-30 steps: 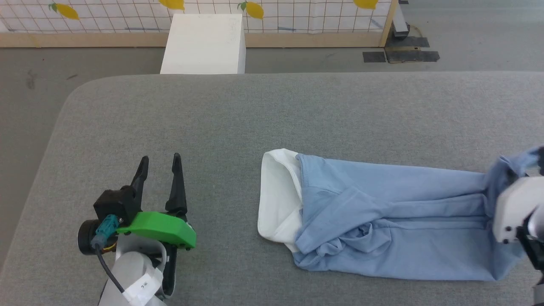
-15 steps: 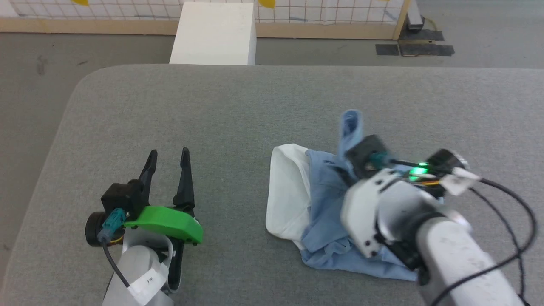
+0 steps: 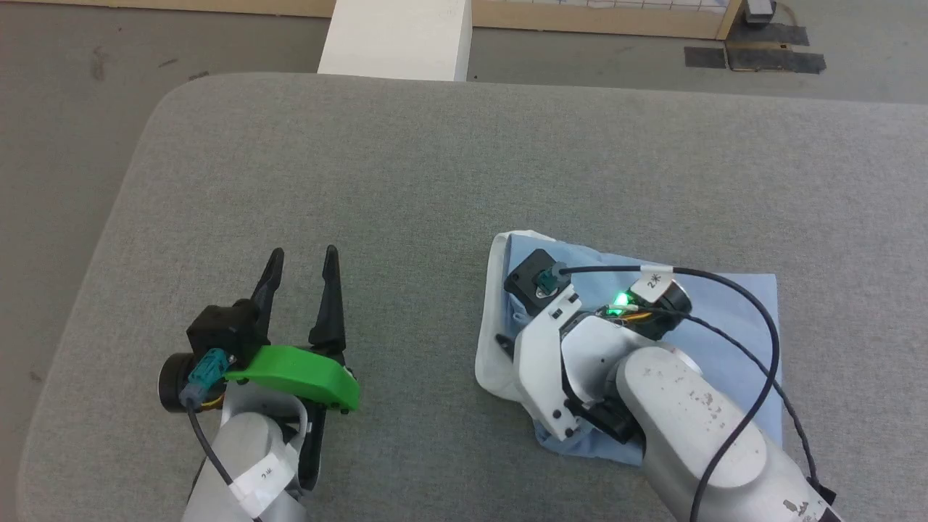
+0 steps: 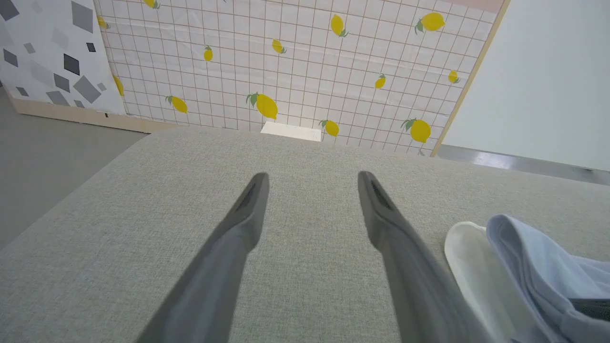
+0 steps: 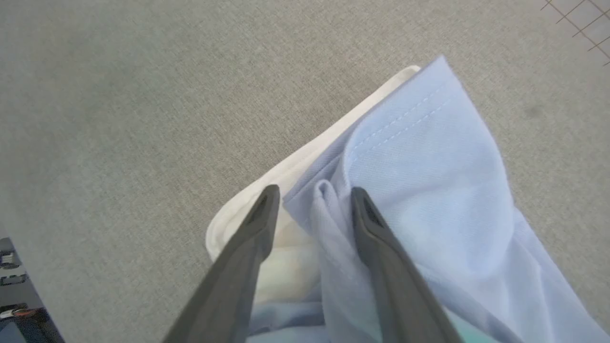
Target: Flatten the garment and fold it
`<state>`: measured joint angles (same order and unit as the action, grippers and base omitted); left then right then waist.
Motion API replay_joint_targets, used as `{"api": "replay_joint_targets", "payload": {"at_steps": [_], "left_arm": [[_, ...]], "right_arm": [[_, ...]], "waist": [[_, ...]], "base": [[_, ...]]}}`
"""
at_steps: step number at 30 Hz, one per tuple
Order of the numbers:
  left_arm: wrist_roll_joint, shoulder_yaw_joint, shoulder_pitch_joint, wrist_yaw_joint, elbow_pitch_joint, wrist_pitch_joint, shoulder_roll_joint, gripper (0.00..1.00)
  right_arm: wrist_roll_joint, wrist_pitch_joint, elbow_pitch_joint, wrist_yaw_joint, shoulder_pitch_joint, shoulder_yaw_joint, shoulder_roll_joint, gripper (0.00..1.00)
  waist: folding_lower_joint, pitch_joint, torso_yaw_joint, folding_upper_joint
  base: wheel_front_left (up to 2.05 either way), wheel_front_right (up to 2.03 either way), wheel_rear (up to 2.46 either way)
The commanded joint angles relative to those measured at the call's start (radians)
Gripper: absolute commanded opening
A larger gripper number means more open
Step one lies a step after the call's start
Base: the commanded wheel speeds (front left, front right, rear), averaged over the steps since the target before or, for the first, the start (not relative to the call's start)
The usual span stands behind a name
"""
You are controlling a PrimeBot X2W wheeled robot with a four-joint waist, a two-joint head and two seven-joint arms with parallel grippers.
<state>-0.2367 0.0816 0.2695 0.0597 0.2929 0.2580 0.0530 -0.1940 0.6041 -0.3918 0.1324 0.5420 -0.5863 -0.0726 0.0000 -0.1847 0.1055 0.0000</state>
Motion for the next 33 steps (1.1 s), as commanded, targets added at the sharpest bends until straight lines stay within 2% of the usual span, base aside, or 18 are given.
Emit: {"api": "replay_joint_targets", "payload": {"at_steps": [1, 5, 9, 13, 19, 23, 24, 25, 33], "left_arm": [[-0.012, 0.000, 0.014, -0.007, -0.001, 0.004, -0.003, 1.00], [-0.009, -0.006, 0.008, -0.010, 0.001, 0.004, -0.003, 1.00], [-0.007, -0.008, 0.000, -0.011, 0.003, 0.004, -0.003, 1.00], [-0.002, -0.018, -0.015, -0.010, 0.002, 0.004, -0.003, 1.00], [0.005, -0.027, -0.034, -0.005, 0.000, 0.004, -0.003, 1.00], [0.008, -0.028, -0.041, -0.002, -0.003, 0.004, -0.003, 1.00], [0.008, -0.028, -0.043, -0.001, -0.003, 0.004, -0.003, 1.00], [0.009, -0.031, -0.046, 0.000, -0.003, 0.004, -0.003, 1.00], [0.007, -0.033, -0.046, 0.002, 0.000, 0.004, -0.003, 1.00]], "right_arm": [[-0.029, -0.018, -0.009, -0.002, 0.020, -0.004, 0.009, 1.00], [-0.111, -0.096, 0.033, -0.002, 0.032, -0.005, 0.016, 1.00], [-0.195, -0.239, 0.158, -0.002, 0.008, 0.061, 0.019, 1.00], [-0.209, -0.388, 0.303, -0.002, -0.067, 0.201, 0.019, 1.00], [-0.219, -0.535, 0.442, -0.002, -0.255, 0.505, 0.022, 1.00], [-0.278, -0.545, 0.421, -0.002, -0.369, 0.658, 0.022, 1.00], [-0.301, -0.547, 0.402, -0.002, -0.390, 0.688, 0.022, 1.00], [-0.364, -0.529, 0.329, -0.002, -0.428, 0.734, 0.022, 1.00], [-0.530, -0.364, 0.061, -0.002, -0.402, 0.748, 0.022, 1.00]], "waist": [[0.0000, -0.001, -0.004, 0.0000], [0.0000, 0.009, -0.019, 0.0000], [0.0000, 0.033, -0.034, 0.0000], [0.0000, 0.058, -0.052, 0.0000], [0.0000, 0.086, -0.076, 0.0000], [0.0000, 0.092, -0.089, 0.0000], [0.0000, 0.094, -0.093, 0.0000], [0.0000, 0.099, -0.102, 0.0000], [0.0000, 0.104, -0.114, 0.0000]], "base": [[0.00, 0.00, 0.00], [0.00, 0.00, 0.00], [0.00, 0.00, 0.00], [0.00, 0.00, 0.00], [0.00, 0.00, 0.00], [0.00, 0.00, 0.00], [0.00, 0.00, 0.00], [0.00, 0.00, 0.00], [0.00, 0.00, 0.00]]}}
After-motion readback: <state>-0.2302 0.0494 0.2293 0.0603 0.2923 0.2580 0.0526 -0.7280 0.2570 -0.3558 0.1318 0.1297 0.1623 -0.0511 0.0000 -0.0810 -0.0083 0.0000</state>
